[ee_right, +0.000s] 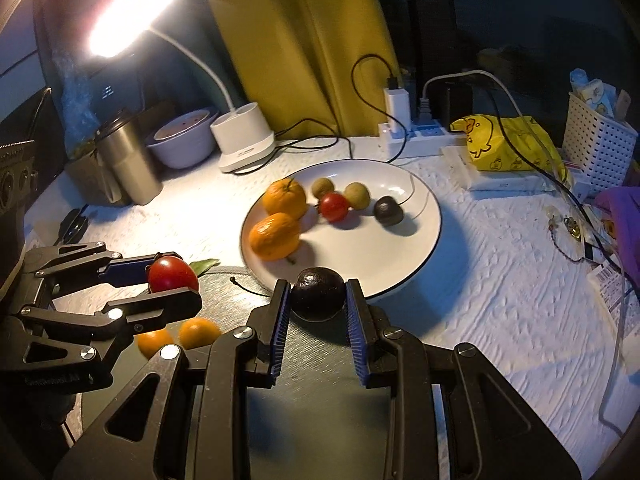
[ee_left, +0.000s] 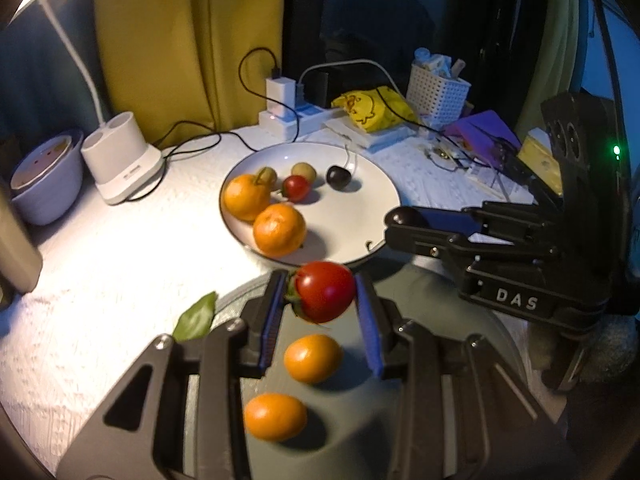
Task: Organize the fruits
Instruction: 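Carry the tomato and plum onto the white plate and open both tools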
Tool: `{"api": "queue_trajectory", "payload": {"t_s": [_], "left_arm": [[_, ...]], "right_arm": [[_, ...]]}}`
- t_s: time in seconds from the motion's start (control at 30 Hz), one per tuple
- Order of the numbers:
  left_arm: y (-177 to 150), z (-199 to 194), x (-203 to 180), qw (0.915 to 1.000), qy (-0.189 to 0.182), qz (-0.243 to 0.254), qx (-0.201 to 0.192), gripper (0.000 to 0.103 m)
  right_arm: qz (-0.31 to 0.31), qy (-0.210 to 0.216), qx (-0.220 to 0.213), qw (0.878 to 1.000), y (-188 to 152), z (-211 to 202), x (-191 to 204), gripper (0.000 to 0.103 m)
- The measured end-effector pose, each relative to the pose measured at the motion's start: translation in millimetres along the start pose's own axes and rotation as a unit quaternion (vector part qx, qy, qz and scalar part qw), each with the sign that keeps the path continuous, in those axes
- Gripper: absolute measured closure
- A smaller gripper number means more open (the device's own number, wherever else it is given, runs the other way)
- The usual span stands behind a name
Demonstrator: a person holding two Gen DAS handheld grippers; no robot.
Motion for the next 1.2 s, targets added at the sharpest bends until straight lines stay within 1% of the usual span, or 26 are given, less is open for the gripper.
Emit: {"api": "queue_trajectory", "payload": {"t_s": [0.37,0.53,0.8,0.97,1.1,1.13,1.2], "left_arm": [[26.3,27.6,-6.9,1.0000,-0.001,0.005,0.008,0.067],[32.3,39.3,-7.0,0.9999,-0.001,0.002,0.015,0.067],[37.2,54.7,-5.9,0.9996,-0.003,0.000,0.028,0.066],[39.7,56.7,-6.7,0.9996,-0.003,0.001,0.028,0.065],[38.5,54.3,-6.5,0.9996,-0.007,-0.004,0.027,0.062],[38.3,52.6,-6.2,0.9996,-0.008,-0.006,0.025,0.061],[38.3,48.4,-5.2,0.9997,-0.008,-0.008,0.021,0.060]], "right_arm": [[0.012,-0.006,-0.002,1.000,10.6,8.8,-30.2,0.074],[0.013,-0.009,-0.005,1.000,14.3,13.6,-40.3,0.074],[0.014,-0.007,-0.007,1.000,17.9,20.6,-47.0,0.074],[0.017,-0.010,-0.005,1.000,16.8,22.6,-49.9,0.073],[0.017,-0.015,-0.004,1.000,17.3,22.6,-49.5,0.073],[0.017,-0.016,-0.004,1.000,17.5,22.3,-49.6,0.072],[0.016,-0.022,-0.005,1.000,18.0,21.2,-49.3,0.062]]}}
Point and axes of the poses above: each gripper's, at about its wrist camera, not at the fingertips, and z roughly the way its jaws point, x to its left, y to its top, the point moved 8 cm from there along z, roughly the way its jaws point, and after that the axes turned 7 degrees about x, right-handed, at the moved point
